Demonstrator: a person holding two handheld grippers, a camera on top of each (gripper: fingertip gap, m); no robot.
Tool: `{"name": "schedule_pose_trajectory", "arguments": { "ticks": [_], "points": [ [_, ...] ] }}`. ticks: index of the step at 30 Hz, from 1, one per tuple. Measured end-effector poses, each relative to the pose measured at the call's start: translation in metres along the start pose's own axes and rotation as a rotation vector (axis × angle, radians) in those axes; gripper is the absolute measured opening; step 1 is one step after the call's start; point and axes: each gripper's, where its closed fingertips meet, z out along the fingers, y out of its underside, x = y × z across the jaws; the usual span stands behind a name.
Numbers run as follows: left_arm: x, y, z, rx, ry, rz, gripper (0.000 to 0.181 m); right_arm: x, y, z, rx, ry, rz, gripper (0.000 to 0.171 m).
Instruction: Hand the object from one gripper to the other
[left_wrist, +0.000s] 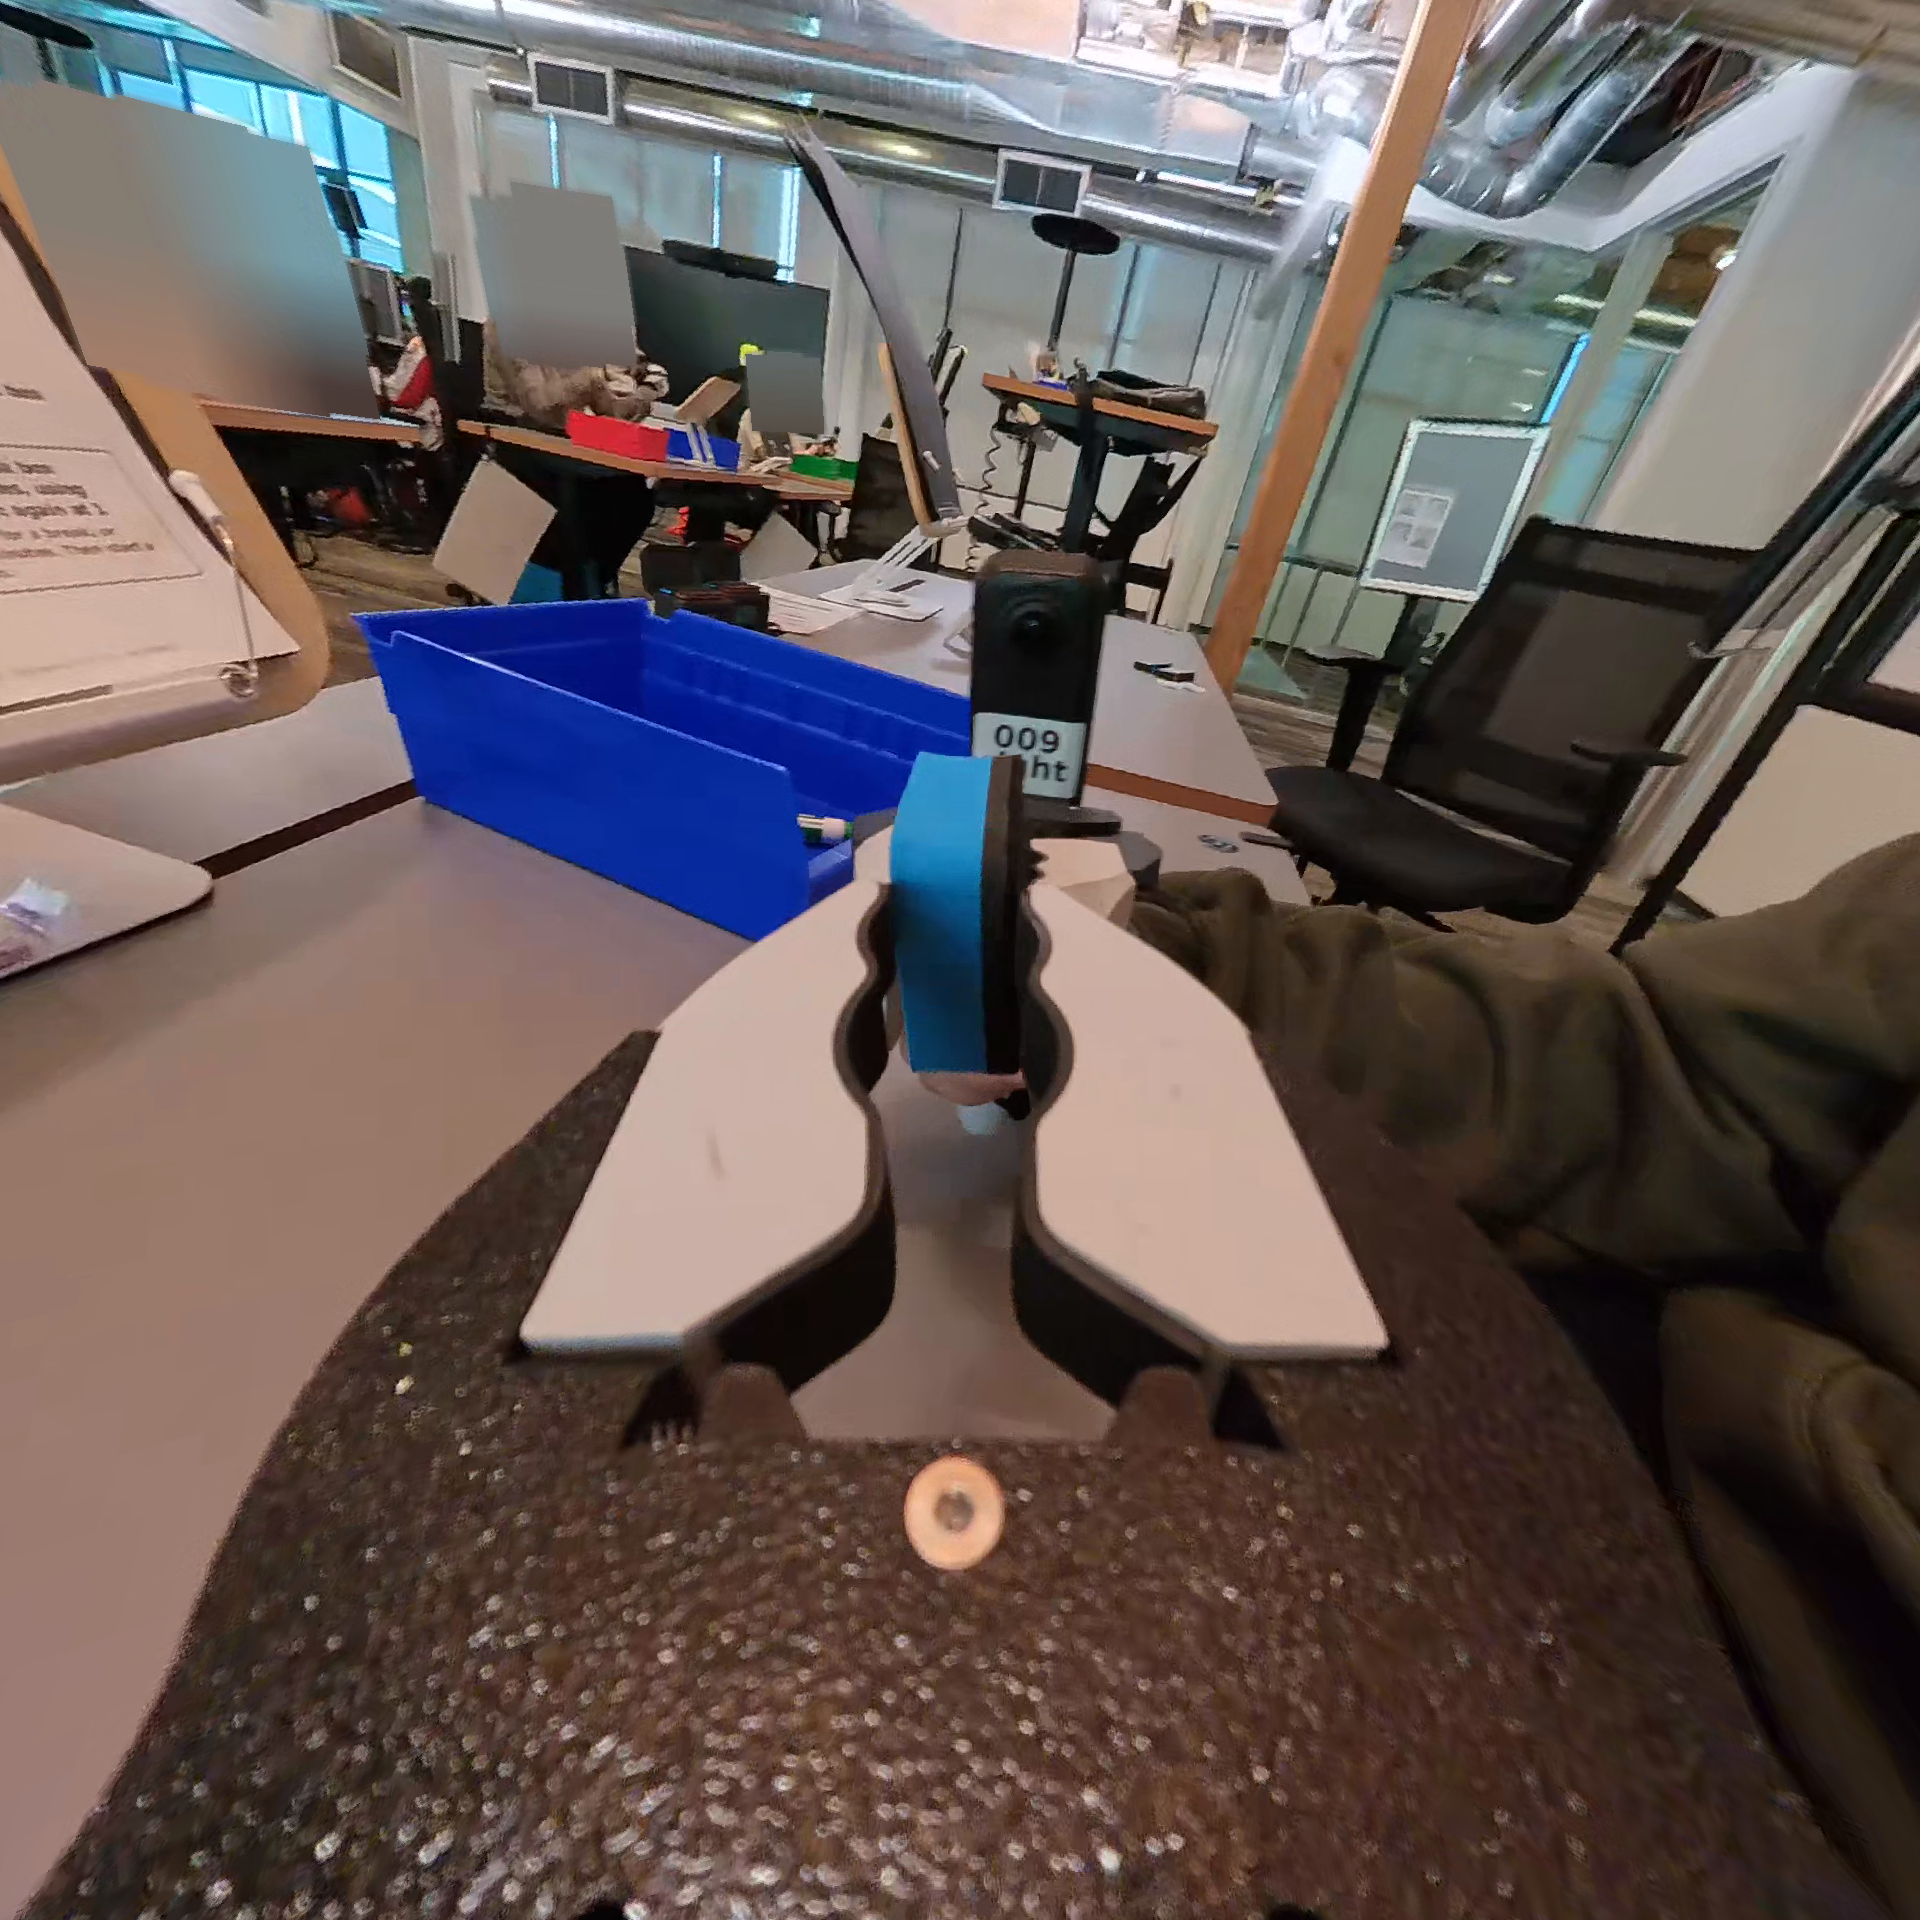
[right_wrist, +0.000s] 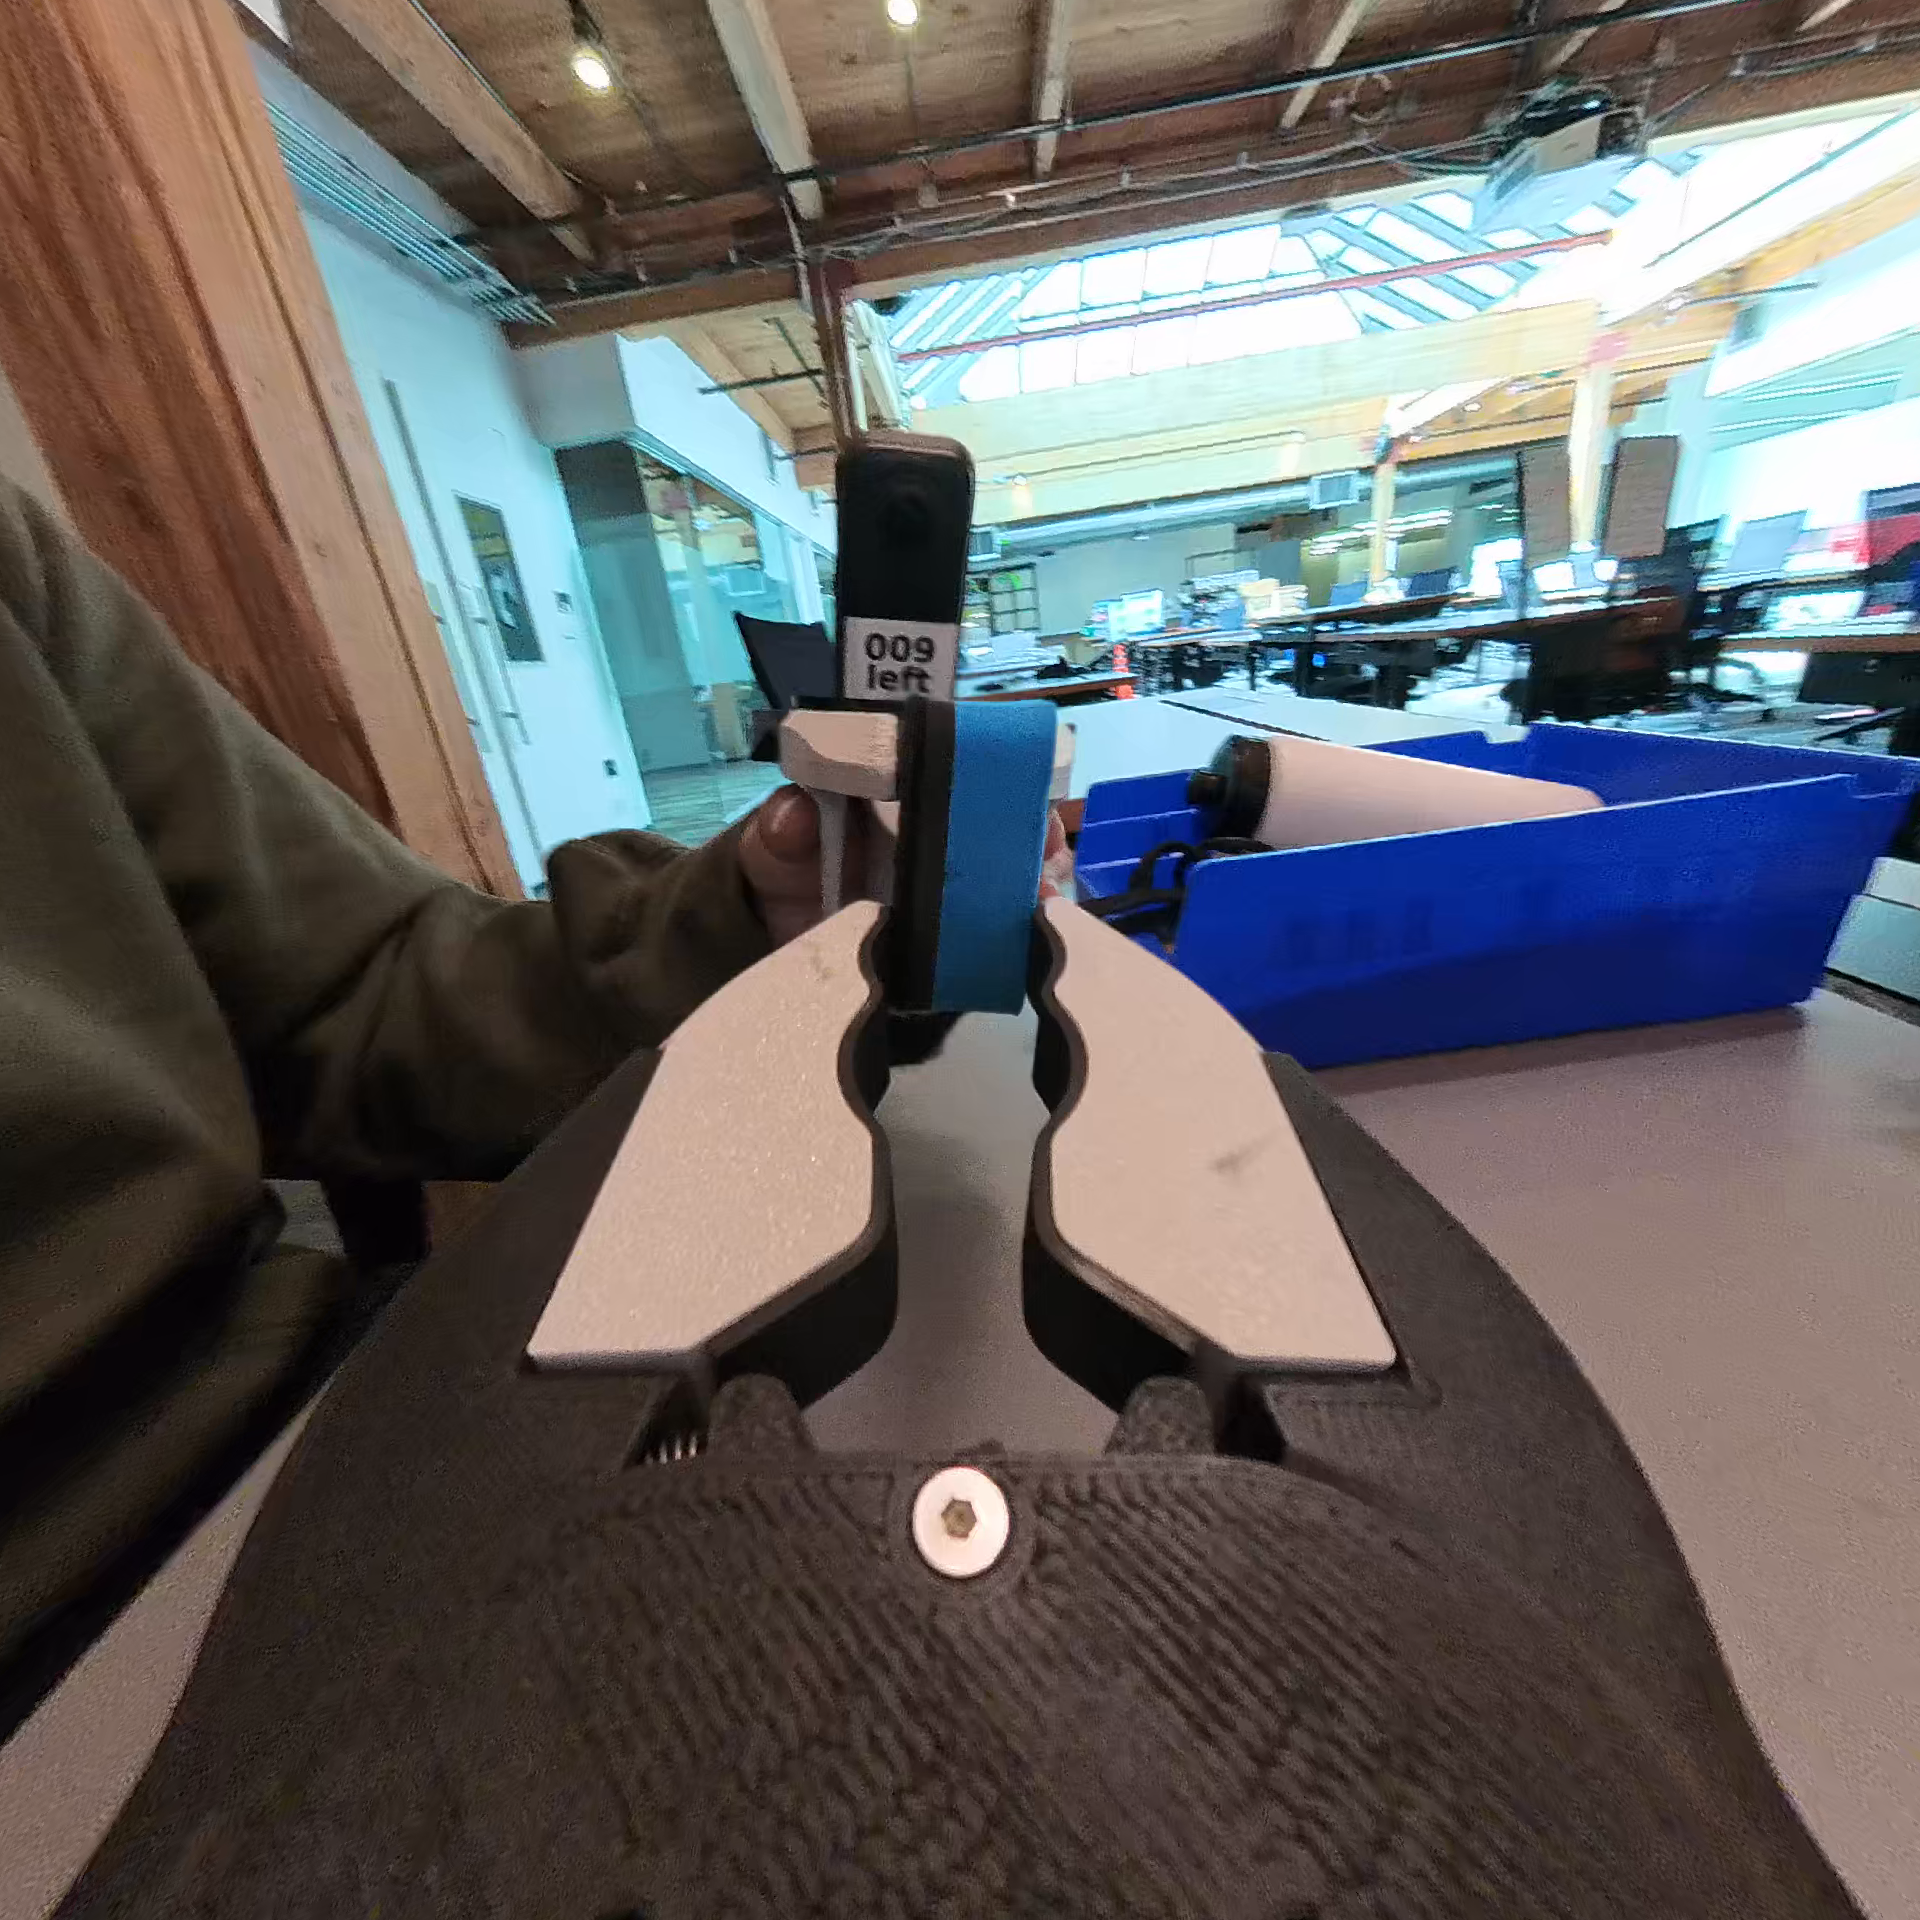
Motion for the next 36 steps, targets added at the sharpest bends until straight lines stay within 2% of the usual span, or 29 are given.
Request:
{"name": "schedule_pose_trajectory", "arguments": {
  "ticks": [2, 4, 7, 10, 14, 15, 16, 18, 21, 24, 27, 30, 33, 36],
  "points": [
    [-0.009, 0.0, 0.0, -0.01, -0.071, 0.007, 0.021, 0.012, 0.001, -0.001, -0.001, 0.112, -0.077, 0.031],
    [-0.027, -0.002, -0.003, -0.009, -0.218, 0.003, 0.02, 0.028, 0.001, -0.004, -0.012, 0.269, -0.225, 0.053],
    [-0.05, -0.006, -0.01, 0.006, -0.468, -0.019, 0.02, 0.048, 0.001, -0.01, -0.088, 0.503, -0.438, 0.065],
    [-0.049, -0.005, -0.002, 0.03, -0.583, -0.014, 0.02, 0.059, 0.001, -0.006, -0.083, 0.638, -0.378, 0.077],
    [-0.043, 0.001, 0.009, 0.024, -0.66, 0.035, 0.02, 0.057, 0.006, 0.003, -0.085, 0.698, -0.356, 0.073],
    [-0.042, 0.002, 0.011, 0.027, -0.667, 0.044, 0.02, 0.058, 0.007, 0.002, -0.097, 0.722, -0.371, 0.07],
    [-0.041, 0.003, 0.013, 0.028, -0.671, 0.045, 0.02, 0.059, 0.007, 0.0, -0.103, 0.749, -0.391, 0.059],
    [-0.041, 0.004, 0.014, 0.034, -0.679, 0.05, 0.021, 0.06, 0.007, -0.002, -0.118, 0.763, -0.42, 0.057],
    [-0.037, 0.001, 0.017, 0.027, -0.622, 0.081, 0.022, 0.058, 0.005, -0.001, -0.114, 0.683, -0.354, 0.057],
    [-0.025, -0.01, 0.02, 0.034, -0.446, 0.114, 0.045, 0.038, -0.004, 0.006, -0.025, 0.433, -0.212, 0.057],
    [-0.011, -0.013, 0.018, 0.025, -0.23, 0.059, 0.068, 0.007, -0.002, 0.013, -0.017, 0.147, -0.09, 0.057],
    [0.009, -0.01, 0.013, 0.005, -0.011, -0.017, 0.068, -0.009, 0.005, 0.016, -0.051, 0.016, -0.053, 0.057],
    [0.02, -0.004, 0.008, -0.033, 0.108, -0.053, 0.059, -0.021, 0.013, 0.02, -0.092, -0.056, -0.041, 0.057],
    [0.02, 0.002, 0.007, -0.084, 0.115, -0.039, 0.057, -0.021, 0.02, 0.021, -0.117, -0.055, -0.051, 0.057]
  ]
}}
